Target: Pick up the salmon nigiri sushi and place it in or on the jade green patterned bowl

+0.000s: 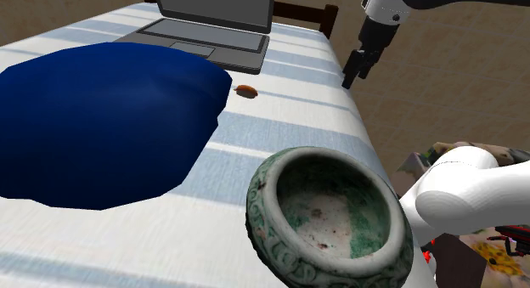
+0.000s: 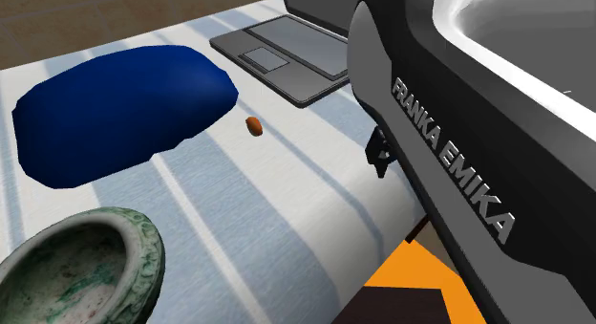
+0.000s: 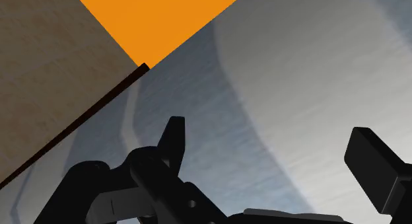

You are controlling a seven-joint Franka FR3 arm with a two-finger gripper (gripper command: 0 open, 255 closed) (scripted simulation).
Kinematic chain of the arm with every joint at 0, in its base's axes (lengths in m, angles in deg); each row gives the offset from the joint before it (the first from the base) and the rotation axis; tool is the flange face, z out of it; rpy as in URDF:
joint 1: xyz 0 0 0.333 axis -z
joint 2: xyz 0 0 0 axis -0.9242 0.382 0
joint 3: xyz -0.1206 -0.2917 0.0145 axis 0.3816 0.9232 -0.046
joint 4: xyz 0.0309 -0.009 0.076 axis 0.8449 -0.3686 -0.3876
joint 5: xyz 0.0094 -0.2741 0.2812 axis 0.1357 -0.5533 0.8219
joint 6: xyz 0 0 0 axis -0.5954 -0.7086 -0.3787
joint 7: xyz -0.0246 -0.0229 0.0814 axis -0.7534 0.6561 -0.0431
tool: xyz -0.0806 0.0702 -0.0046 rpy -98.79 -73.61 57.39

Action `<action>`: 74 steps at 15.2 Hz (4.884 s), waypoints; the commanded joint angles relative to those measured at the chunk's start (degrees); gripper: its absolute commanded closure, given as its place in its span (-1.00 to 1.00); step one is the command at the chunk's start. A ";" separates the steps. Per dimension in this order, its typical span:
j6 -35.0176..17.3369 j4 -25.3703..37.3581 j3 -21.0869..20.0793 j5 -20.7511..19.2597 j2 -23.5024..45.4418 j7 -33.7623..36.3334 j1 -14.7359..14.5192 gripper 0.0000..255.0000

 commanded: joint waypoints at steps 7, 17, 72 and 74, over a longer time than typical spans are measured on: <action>-1.48 6.46 -4.35 3.18 8.31 0.73 -4.49 -1.00; -1.82 19.88 -11.39 6.15 22.36 1.65 -10.39 -1.00; 10.85 47.25 -17.30 5.37 37.34 2.88 -14.51 1.00; 12.55 49.59 -17.36 5.23 38.00 2.95 -14.53 1.00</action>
